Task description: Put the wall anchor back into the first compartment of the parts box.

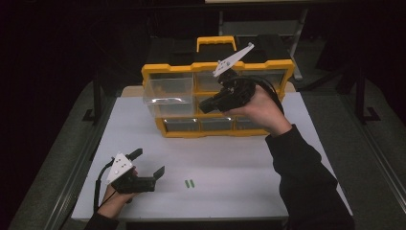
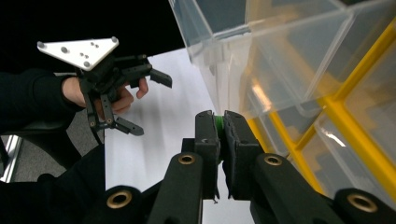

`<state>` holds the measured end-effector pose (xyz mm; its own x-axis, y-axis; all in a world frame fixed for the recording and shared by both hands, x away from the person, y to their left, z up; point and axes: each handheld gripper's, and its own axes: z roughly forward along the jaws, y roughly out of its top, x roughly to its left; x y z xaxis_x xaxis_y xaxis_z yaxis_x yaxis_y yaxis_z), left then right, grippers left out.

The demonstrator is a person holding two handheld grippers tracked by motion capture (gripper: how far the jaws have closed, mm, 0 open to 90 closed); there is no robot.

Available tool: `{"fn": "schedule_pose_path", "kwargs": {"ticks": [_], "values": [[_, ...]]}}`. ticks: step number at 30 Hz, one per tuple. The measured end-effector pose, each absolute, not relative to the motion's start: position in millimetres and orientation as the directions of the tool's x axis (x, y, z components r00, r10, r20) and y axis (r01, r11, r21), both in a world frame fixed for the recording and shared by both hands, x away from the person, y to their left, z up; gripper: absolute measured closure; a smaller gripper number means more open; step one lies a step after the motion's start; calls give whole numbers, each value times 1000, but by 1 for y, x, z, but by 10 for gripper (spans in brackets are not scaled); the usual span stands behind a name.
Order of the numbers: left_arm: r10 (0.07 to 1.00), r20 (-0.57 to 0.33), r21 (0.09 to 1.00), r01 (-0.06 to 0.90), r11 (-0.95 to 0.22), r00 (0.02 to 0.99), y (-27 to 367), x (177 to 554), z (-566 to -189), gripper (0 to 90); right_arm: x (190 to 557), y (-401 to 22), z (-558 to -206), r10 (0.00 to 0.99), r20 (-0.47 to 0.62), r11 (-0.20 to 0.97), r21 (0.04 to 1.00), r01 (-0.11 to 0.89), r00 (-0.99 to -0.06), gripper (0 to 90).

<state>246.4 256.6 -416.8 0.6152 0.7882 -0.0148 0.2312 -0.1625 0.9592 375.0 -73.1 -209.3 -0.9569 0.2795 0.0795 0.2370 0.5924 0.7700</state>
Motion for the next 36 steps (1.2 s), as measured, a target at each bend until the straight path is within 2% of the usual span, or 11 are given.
{"fn": "schedule_pose_path", "kwargs": {"ticks": [22,36], "values": [[784,-16,960,228,-161,620,256,247,-418,0,386,-67,-165,310,89,526,813,249,-947,844],[782,0,958,224,-179,624,259,248,-418,0,401,-46,-162,307,90,542,802,252,-947,844]]}}
